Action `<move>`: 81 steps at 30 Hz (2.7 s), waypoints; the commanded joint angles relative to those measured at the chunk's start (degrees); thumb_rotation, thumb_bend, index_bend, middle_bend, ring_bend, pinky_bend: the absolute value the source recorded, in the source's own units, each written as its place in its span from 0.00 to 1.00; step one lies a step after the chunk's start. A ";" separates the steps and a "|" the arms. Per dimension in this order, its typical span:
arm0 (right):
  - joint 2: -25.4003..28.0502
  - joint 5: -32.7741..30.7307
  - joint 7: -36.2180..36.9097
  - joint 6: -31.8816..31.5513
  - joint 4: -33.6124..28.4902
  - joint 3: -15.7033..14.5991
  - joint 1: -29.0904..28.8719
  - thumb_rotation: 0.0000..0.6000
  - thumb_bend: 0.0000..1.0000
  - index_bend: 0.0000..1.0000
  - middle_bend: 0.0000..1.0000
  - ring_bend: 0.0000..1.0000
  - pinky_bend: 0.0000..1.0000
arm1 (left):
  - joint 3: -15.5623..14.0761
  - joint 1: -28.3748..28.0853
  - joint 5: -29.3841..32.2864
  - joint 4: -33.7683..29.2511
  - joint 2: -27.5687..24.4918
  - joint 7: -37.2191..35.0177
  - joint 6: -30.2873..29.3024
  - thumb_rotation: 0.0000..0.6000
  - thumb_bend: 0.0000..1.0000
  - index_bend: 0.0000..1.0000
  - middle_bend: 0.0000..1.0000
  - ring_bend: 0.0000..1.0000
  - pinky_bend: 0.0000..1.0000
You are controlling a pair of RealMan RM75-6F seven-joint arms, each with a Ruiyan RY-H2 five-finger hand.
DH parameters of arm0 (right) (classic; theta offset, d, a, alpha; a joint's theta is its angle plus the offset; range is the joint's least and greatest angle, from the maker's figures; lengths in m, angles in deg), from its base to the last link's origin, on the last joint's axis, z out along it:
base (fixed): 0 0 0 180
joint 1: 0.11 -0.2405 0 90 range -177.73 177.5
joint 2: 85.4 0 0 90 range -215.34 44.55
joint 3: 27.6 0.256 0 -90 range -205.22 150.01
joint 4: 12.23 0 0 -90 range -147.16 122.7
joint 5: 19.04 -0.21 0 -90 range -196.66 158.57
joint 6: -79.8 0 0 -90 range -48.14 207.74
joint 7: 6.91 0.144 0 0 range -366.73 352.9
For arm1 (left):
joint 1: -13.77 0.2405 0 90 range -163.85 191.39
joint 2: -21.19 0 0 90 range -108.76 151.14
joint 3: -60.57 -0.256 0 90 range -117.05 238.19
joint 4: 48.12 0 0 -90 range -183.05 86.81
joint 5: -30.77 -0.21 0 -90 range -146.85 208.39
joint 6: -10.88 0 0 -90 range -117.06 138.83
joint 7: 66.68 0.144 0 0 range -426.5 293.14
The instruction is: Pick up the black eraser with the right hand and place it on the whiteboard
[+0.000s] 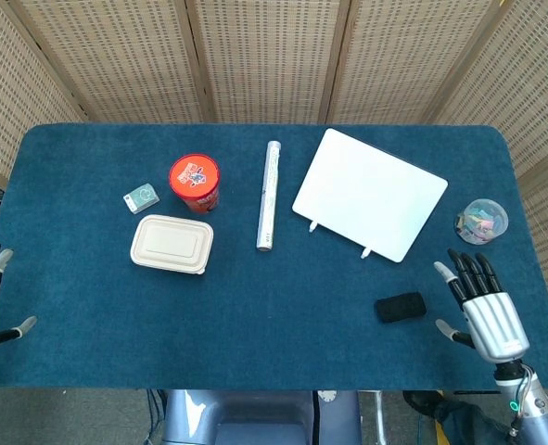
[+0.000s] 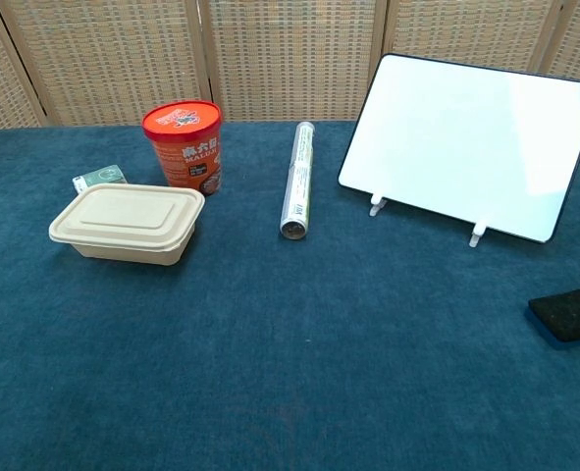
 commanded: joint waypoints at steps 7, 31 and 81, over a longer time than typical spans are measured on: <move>-3.52 2.63 14.29 14.07 11.59 -1.96 -9.68 1.00 0.00 0.22 0.21 0.12 0.18 | 0.33 -0.31 0.75 -0.35 0.32 1.29 0.50 1.00 0.00 0.00 0.00 0.00 0.00; -14.00 6.55 14.98 16.61 27.60 -7.57 -13.24 1.00 0.00 0.31 0.30 0.22 0.31 | 0.54 -1.16 2.60 -0.26 1.09 3.47 2.55 1.00 0.00 0.00 0.00 0.00 0.00; -15.21 1.73 0.50 11.36 28.67 4.52 -24.95 1.00 0.41 0.58 0.58 0.49 0.53 | 0.83 -1.89 3.99 -0.51 1.48 4.72 3.64 1.00 0.00 0.00 0.00 0.00 0.00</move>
